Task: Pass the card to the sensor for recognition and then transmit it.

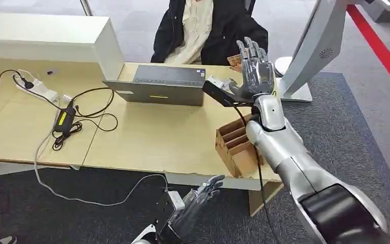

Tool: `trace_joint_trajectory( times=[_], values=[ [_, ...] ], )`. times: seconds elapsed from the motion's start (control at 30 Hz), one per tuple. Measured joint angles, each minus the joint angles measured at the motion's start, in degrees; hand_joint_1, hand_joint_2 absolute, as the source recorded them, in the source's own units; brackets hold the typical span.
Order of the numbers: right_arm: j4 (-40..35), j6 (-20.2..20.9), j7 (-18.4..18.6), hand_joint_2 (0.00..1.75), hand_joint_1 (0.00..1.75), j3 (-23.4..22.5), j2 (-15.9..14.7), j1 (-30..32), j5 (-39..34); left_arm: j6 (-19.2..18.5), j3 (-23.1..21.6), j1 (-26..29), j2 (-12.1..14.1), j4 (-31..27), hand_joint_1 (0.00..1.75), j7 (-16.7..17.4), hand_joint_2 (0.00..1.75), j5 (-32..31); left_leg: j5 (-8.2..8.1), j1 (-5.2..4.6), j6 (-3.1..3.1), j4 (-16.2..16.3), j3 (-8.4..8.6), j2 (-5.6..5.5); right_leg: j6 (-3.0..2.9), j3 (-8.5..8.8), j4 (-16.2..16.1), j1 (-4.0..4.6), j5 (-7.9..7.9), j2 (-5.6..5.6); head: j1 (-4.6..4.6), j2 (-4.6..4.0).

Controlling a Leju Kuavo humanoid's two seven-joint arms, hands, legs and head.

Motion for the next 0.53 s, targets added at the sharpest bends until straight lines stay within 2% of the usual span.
trace_joint_trajectory(
  times=[0.07, 0.13, 0.2, 0.23, 0.37, 0.43, 0.53],
  values=[
    [-1.9, 0.0, -3.8, 1.75, 0.0, -1.6, 0.2, 1.0, 1.3, 0.4, 0.1, 0.1, 0.0, 0.1, 0.0, 0.2, 0.0, -0.3, 0.0, 0.0, 0.0, 0.0, 0.0, -0.01, 0.0, 0.02, 0.0, 0.0, 0.01, 0.0, 0.04, 0.0],
    [-5.5, -0.1, -11.6, 1.75, 0.0, -5.0, 1.5, 3.3, 1.7, 1.3, 0.4, 0.4, 0.0, 0.2, 0.0, 0.7, 0.0, -1.2, 0.0, 0.0, 0.0, 0.0, 0.03, 0.01, 0.01, 0.02, 0.0, 0.0, 0.02, 0.04, 0.0, 0.0],
    [-10.5, -0.2, -18.3, 1.75, 0.0, -8.6, 3.3, 6.5, -1.1, 2.4, 0.9, 0.8, 0.0, 0.2, 0.0, 1.4, 0.0, -2.3, 0.0, 0.02, 0.0, 0.0, 0.02, -0.05, 0.0, 0.04, 0.0, 0.01, 0.0, -0.01, 0.02, 0.0],
    [-13.9, -0.3, -20.3, 1.75, 0.0, -10.0, 4.2, 8.3, -4.2, 3.0, 1.4, 1.2, 0.1, 0.2, 0.0, 1.7, 0.0, -3.0, 0.0, 0.03, 0.0, 0.0, 0.04, -0.13, 0.0, 0.04, 0.0, 0.02, -0.03, -0.06, 0.0, 0.0],
    [-27.0, -0.4, -22.7, 1.75, 0.0, -14.4, 6.5, 16.4, -21.1, 6.1, 2.9, 2.5, 0.4, 0.0, 0.0, 3.1, 0.0, -5.0, -0.01, 0.06, -0.02, 0.0, 0.02, -0.12, 0.0, 0.06, 0.0, 0.06, -0.05, -0.09, 0.02, 0.0],
    [-33.7, -0.4, -25.3, 1.75, 0.0, -16.6, 7.1, 21.3, -30.3, 7.5, 3.7, 3.4, 0.8, -0.6, 0.0, 3.8, 0.0, -5.5, -0.02, 0.05, -0.02, 0.0, 0.03, -0.12, 0.0, 0.06, 0.0, 0.05, -0.05, -0.08, 0.0, 0.0],
    [-42.3, -0.5, -28.3, 1.75, 0.0, -19.1, 8.0, 27.4, -36.8, 8.2, 4.6, 4.3, 1.2, -1.3, 0.0, 4.2, 0.0, -5.7, -0.02, 0.03, -0.02, 0.0, 0.02, -0.12, 0.0, 0.04, -0.1, 0.03, -0.05, -0.07, 0.04, 0.0]
  ],
)
